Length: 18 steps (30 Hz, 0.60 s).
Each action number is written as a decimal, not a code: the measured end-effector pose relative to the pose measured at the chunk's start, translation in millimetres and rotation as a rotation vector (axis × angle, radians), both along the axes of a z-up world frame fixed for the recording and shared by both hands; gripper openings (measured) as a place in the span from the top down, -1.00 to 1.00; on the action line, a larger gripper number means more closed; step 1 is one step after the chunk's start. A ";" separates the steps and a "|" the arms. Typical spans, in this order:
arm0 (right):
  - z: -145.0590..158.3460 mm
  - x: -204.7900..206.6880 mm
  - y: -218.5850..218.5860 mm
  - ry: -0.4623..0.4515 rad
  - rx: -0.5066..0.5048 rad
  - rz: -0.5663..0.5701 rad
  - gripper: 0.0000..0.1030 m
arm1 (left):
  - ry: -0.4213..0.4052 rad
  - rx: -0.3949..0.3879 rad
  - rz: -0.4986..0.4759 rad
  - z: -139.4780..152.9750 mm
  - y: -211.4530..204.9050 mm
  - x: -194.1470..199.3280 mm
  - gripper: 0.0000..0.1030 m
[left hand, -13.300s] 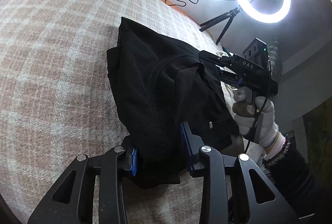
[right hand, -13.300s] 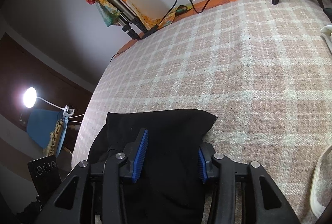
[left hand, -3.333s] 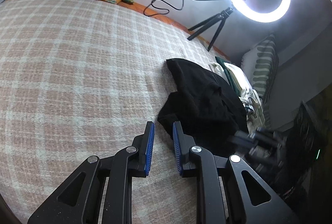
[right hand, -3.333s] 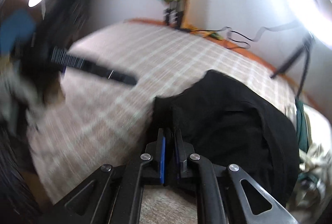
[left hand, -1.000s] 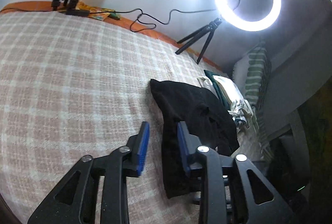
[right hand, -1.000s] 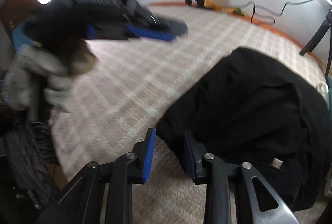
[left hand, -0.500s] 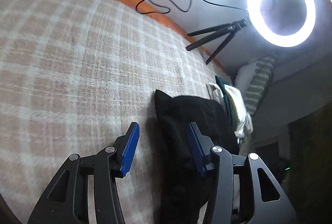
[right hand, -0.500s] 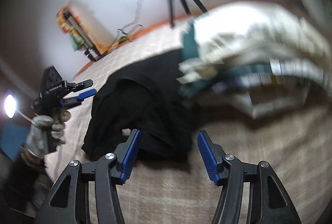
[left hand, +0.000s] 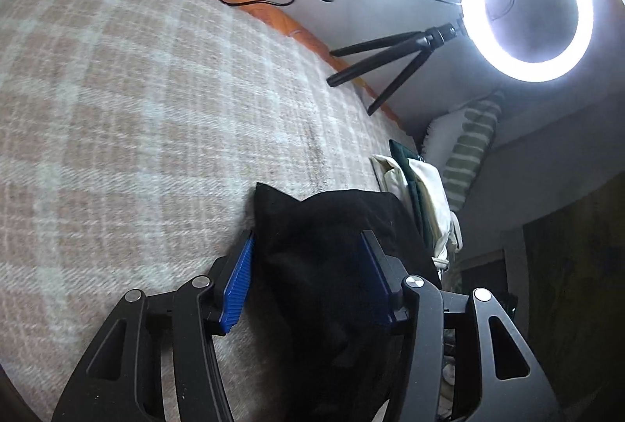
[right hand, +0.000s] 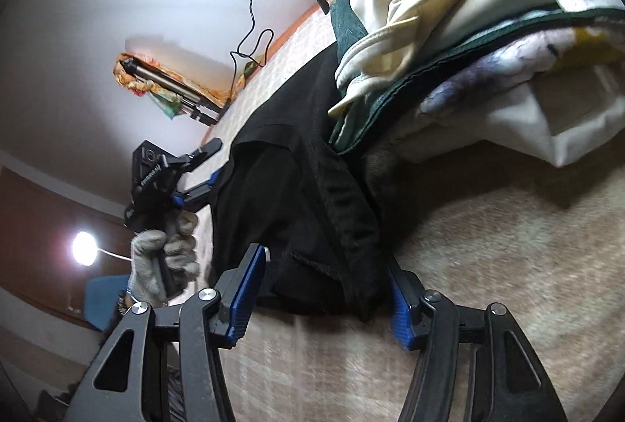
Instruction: Fold small clothes
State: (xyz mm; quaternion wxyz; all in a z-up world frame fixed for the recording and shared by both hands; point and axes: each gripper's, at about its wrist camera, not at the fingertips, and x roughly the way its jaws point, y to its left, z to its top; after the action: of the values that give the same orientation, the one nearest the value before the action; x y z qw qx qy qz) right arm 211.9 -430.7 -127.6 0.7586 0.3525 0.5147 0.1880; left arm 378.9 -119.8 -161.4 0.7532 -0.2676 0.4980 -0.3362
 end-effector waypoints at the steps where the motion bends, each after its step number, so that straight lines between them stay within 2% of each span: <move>1: 0.4 0.0 -0.1 -0.002 0.008 -0.003 -0.18 | -0.008 0.006 -0.010 0.4 -4.0 1.1 -0.01; 6: -1.7 4.4 5.4 0.000 0.012 -0.021 -0.04 | -0.048 0.031 -0.035 1.1 -23.7 5.8 0.00; 8: -1.6 4.8 7.8 -0.001 0.009 -0.041 0.00 | -0.068 0.053 -0.044 1.2 -30.8 5.3 0.10; 9: -1.3 5.2 8.5 0.001 0.001 -0.045 0.17 | -0.073 0.063 -0.045 0.2 -33.3 4.9 0.33; 10: -2.1 6.6 10.4 0.012 -0.015 -0.043 0.35 | -0.060 0.070 -0.046 -2.9 -35.8 5.7 0.72; 11: -1.6 6.6 11.0 0.018 -0.038 -0.051 0.44 | -0.054 0.076 -0.037 -5.5 -36.2 6.0 0.85; 13: -2.3 4.5 8.0 0.036 -0.066 -0.066 0.81 | -0.074 0.086 -0.012 -6.2 -36.1 2.6 0.85; 16: 6.2 1.8 11.5 0.029 -0.132 -0.056 0.86 | -0.153 0.122 0.002 6.2 -35.2 -6.7 0.86; 18: 20.8 -0.2 19.6 -0.012 -0.204 -0.033 0.87 | -0.214 0.156 0.004 19.4 -36.5 -14.2 0.86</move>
State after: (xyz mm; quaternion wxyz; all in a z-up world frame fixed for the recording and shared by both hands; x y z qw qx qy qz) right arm 211.8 -411.2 -106.8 0.7966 0.2809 0.5206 0.1242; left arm 364.7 -156.3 -142.0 0.8213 -0.1719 0.4387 -0.3218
